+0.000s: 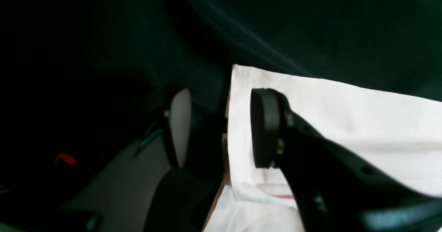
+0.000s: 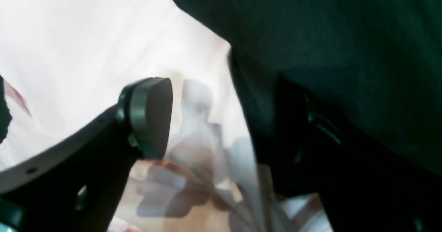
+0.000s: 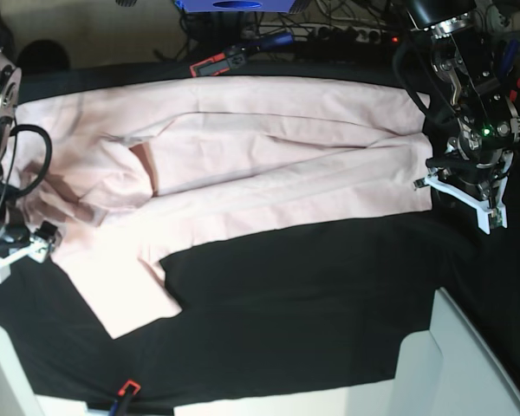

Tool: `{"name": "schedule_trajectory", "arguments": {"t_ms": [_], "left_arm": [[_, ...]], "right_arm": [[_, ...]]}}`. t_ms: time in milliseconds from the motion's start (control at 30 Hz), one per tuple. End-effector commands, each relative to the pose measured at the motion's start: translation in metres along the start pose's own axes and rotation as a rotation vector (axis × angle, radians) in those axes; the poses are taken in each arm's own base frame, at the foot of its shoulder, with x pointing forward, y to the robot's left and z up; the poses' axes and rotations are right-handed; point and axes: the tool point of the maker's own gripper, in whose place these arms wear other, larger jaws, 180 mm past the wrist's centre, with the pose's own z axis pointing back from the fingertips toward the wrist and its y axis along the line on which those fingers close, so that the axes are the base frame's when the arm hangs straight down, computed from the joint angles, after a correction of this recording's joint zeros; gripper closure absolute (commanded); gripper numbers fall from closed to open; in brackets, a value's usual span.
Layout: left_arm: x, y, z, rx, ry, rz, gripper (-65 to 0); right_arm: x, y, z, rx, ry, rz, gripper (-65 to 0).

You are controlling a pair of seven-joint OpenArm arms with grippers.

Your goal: Fold the T-shirt properly

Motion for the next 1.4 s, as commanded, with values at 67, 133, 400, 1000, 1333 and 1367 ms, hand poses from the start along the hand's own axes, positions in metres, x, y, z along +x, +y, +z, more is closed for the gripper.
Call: {"name": "schedule_trajectory", "arguments": {"t_ms": [67,133,400,1000,1333,1367], "left_arm": [[0.017,0.003,0.002,0.006,-0.052,-0.001,-28.0],[0.017,0.003,0.002,0.006,-0.052,0.0,-28.6],[0.017,0.003,0.002,0.006,-0.052,0.0,-28.7],[-0.002,-0.002,-0.037,-0.02,0.055,0.05,-42.3],[0.0,-0.011,-0.078,-0.05,0.129,0.105,-52.4],[-0.001,-0.011,-0.081,-0.05,0.126,0.108,-53.1]], "right_arm": [[0.026,0.001,0.008,0.008,-0.06,0.004,-43.4],[0.026,0.001,0.008,0.008,-0.06,0.004,-43.4],[0.024,0.008,0.005,0.021,-0.057,0.003,-29.2],[0.024,0.012,0.004,0.025,-0.06,0.002,0.0],[0.024,0.012,0.004,0.025,-0.06,0.002,0.0],[0.024,0.012,0.004,0.025,-0.06,0.002,0.0]]}}
